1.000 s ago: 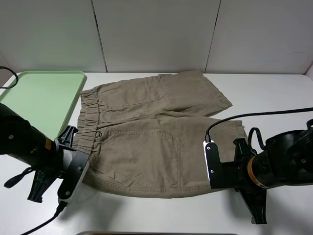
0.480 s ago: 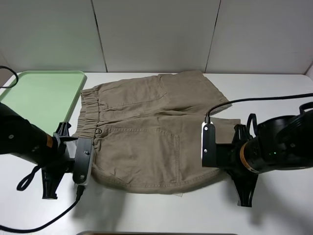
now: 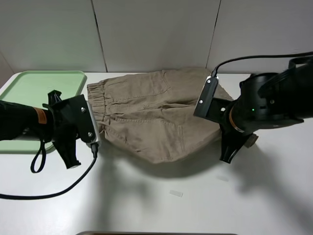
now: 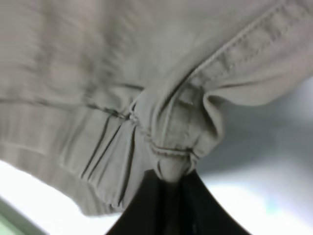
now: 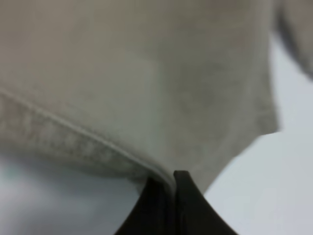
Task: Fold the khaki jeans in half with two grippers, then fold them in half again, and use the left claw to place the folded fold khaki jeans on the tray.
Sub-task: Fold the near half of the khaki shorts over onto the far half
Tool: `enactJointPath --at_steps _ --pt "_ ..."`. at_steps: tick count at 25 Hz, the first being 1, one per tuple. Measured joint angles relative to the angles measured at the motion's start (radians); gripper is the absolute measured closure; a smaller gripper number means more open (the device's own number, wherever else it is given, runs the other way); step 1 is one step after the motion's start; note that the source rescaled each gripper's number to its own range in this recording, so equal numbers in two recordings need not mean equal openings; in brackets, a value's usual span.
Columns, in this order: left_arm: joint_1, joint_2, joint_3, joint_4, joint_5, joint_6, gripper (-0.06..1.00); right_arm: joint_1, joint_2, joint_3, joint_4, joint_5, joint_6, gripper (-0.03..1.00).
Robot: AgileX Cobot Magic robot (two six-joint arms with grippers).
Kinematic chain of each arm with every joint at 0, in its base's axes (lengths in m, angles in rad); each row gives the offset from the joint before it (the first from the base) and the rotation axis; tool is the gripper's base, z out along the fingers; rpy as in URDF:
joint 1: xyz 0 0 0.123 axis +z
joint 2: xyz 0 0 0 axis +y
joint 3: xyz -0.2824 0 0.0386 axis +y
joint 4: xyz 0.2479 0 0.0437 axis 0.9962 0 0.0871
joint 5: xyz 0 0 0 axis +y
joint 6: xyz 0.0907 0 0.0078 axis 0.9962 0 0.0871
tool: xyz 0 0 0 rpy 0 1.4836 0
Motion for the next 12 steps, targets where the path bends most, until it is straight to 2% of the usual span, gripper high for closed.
enactJointPath --at_steps 3,7,11,12 --pt "0.000 -0.020 0.000 -0.018 -0.057 -0.018 0.94 0.000 -0.002 -0.072 -0.028 0.003 0.043 0.97" --pt "0.000 -0.021 0.000 -0.125 -0.126 -0.012 0.94 -0.002 -0.002 -0.169 -0.109 -0.010 0.167 0.97" --pt "0.000 -0.021 0.000 -0.321 -0.241 0.083 0.94 -0.036 -0.002 -0.238 -0.192 -0.087 0.276 0.97" --pt "0.000 -0.020 0.000 -0.391 -0.275 0.129 0.94 -0.050 -0.002 -0.252 -0.203 -0.108 0.298 0.97"
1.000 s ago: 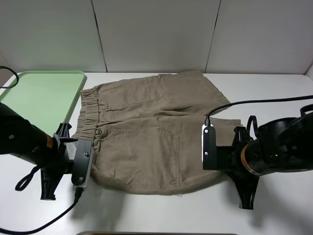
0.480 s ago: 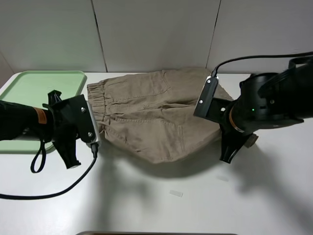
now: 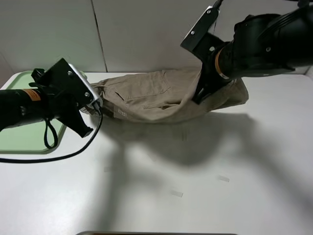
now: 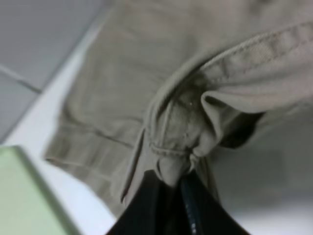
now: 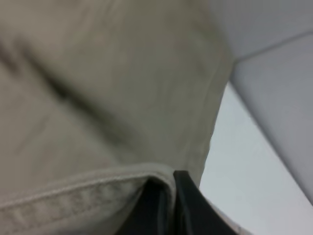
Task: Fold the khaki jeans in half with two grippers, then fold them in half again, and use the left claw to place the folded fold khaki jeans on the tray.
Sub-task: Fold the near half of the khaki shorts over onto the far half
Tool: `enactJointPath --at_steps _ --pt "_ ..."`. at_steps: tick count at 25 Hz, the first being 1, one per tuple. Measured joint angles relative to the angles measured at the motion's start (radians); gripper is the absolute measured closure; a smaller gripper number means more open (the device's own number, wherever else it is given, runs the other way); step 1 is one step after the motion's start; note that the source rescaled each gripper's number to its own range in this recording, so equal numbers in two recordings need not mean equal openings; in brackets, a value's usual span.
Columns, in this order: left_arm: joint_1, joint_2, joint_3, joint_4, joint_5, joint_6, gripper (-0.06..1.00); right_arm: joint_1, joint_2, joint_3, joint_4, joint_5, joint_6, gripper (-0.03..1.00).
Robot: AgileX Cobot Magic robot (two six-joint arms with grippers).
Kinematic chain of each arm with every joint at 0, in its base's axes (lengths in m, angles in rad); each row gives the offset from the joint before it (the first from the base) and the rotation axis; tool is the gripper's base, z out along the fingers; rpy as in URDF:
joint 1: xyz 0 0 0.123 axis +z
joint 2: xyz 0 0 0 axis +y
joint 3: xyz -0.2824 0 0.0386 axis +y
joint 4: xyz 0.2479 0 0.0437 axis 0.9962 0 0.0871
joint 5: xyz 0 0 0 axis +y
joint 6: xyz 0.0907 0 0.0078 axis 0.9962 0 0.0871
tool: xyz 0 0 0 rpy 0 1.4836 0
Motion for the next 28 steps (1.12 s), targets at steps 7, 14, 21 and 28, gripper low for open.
enactJointPath --at_steps 7,14,21,28 --pt "0.000 0.092 -0.001 -0.243 -0.247 0.208 0.94 -0.169 0.000 -0.038 -0.014 -0.247 0.085 0.97" --pt "0.000 0.245 -0.052 -0.261 -0.461 0.221 0.94 -0.288 0.030 -0.046 -0.014 -0.484 0.109 0.97" --pt "0.096 0.295 -0.162 -0.278 -0.505 0.166 0.94 -0.319 0.140 -0.120 -0.014 -0.520 0.111 0.97" --pt "0.203 0.296 -0.194 -0.241 -0.485 0.084 0.90 -0.318 0.228 -0.245 -0.014 -0.538 0.111 0.93"
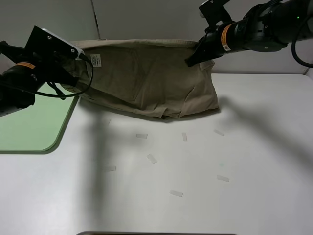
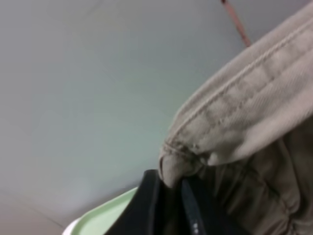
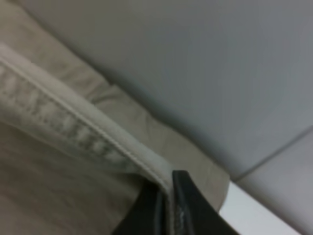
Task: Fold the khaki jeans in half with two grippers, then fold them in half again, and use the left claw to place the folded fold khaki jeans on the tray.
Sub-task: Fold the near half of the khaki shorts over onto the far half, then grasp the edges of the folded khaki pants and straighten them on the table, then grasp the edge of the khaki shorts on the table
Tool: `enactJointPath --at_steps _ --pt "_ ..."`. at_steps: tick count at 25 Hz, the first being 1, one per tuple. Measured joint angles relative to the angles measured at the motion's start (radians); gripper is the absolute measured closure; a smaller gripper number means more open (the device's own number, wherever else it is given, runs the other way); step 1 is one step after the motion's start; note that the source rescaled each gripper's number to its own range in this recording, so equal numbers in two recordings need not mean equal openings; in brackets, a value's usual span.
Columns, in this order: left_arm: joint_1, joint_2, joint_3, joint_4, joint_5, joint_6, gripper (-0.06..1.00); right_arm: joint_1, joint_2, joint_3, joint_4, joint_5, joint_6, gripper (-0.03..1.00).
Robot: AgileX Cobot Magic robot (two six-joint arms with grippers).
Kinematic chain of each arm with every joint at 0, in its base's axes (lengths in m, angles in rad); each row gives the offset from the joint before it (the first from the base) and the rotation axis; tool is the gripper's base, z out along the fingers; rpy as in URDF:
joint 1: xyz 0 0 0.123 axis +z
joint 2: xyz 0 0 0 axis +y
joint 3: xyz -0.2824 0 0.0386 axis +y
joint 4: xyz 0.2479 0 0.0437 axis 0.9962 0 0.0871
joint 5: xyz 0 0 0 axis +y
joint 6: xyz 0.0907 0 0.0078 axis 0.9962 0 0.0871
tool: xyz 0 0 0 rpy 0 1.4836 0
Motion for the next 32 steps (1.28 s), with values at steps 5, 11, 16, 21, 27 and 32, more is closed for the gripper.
enactJointPath --at_steps 5,11,16,21,27,32 --pt "0.036 0.000 -0.005 0.085 0.036 -0.081 0.38 -0.003 0.043 -0.065 0.017 0.013 0.000 0.37" --pt "0.036 0.000 -0.016 0.104 -0.064 -0.128 0.19 -0.003 0.093 -0.136 0.044 0.054 0.001 -0.01" --pt "0.034 -0.003 -0.016 0.104 -0.061 -0.139 0.18 -0.003 0.090 -0.170 0.049 0.161 0.002 -0.03" --pt "0.029 -0.071 -0.016 0.107 -0.027 -0.237 0.18 -0.003 0.041 -0.171 0.054 0.279 -0.001 -0.03" --pt "0.029 -0.281 -0.033 0.106 0.177 -0.303 0.18 -0.003 -0.124 -0.171 0.038 0.316 -0.037 -0.03" --pt "0.029 -0.616 -0.101 0.003 0.641 -0.309 0.18 -0.003 -0.280 -0.171 0.083 0.337 -0.039 -0.03"
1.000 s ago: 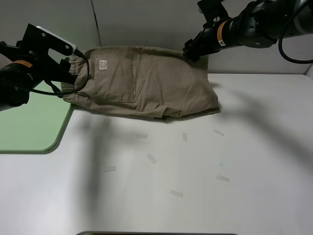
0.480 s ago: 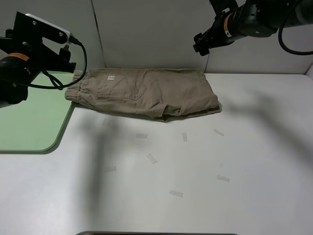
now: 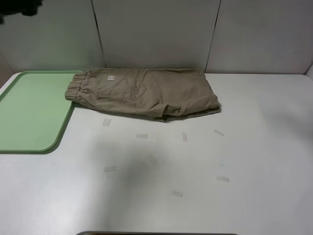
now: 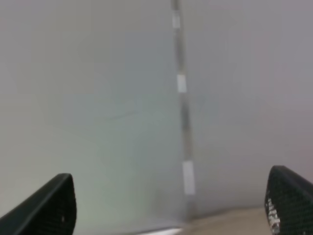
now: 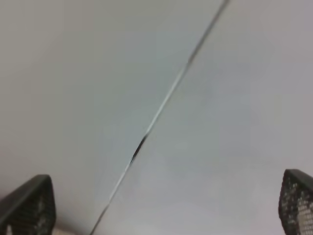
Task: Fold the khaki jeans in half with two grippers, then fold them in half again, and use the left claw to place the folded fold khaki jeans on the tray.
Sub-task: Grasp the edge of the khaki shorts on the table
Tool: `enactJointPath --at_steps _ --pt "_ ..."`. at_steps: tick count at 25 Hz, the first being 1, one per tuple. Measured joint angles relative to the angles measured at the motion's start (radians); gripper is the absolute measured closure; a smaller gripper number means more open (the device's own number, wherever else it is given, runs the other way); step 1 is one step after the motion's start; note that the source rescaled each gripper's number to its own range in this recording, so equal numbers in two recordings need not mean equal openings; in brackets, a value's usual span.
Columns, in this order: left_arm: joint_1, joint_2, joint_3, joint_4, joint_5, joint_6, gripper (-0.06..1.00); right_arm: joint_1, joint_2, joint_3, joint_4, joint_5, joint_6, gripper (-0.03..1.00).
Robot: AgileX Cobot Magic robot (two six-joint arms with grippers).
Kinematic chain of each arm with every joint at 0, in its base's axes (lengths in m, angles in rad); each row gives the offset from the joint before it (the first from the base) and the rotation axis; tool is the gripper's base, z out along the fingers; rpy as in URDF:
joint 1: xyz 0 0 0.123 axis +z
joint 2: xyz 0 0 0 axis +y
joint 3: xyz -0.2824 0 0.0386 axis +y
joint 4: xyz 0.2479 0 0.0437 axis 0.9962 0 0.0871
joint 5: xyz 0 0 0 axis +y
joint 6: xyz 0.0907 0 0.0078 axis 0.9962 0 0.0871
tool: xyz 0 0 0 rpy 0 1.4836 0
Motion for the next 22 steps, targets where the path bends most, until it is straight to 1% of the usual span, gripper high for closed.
enactJointPath --at_steps 3,7,9,10,11,13,14,15,16,17,19,21,22 --pt "0.000 -0.209 -0.001 -0.018 0.143 0.005 0.18 0.000 -0.042 0.000 0.024 0.010 0.000 -0.03" --pt "0.002 -0.465 -0.002 -0.018 0.302 0.075 0.17 0.000 -0.104 0.000 0.079 0.033 0.000 -0.03" --pt "0.013 -0.577 -0.002 -0.018 0.413 0.097 0.15 0.000 -0.120 0.000 0.104 0.045 -0.001 -0.03" --pt "0.026 -0.633 -0.002 -0.018 0.469 0.091 0.15 0.000 -0.124 0.000 0.118 0.052 -0.002 -0.03" --pt "0.042 -0.685 -0.002 -0.018 0.554 0.059 0.14 0.000 -0.128 0.000 0.127 0.057 -0.003 -0.03" --pt "0.082 -0.768 -0.002 0.007 0.682 -0.027 0.14 0.003 -0.127 0.000 0.149 0.082 -0.012 -0.03" --pt "0.107 -0.807 -0.003 0.042 0.779 -0.107 0.14 0.003 -0.127 0.000 0.171 0.097 -0.035 -0.03" --pt "0.132 -0.842 -0.003 0.083 0.850 -0.169 0.14 0.003 -0.127 0.000 0.181 0.101 -0.048 -0.03" --pt "0.151 -0.868 -0.003 0.145 0.922 -0.246 0.14 0.003 -0.127 0.000 0.181 0.101 -0.048 -0.03" --pt "0.171 -0.896 -0.003 0.215 1.023 -0.319 0.14 0.003 -0.127 0.000 0.192 0.102 -0.062 -0.03" --pt "0.189 -0.938 -0.003 0.344 1.165 -0.436 0.14 0.003 -0.127 0.000 0.216 0.102 -0.083 -0.03" --pt "0.192 -0.967 -0.003 0.460 1.288 -0.522 0.12 0.003 -0.127 0.000 0.251 0.102 -0.106 -0.03" --pt "0.193 -0.975 -0.003 0.495 1.329 -0.546 0.11 0.003 -0.127 0.000 0.264 0.102 -0.114 -0.03"
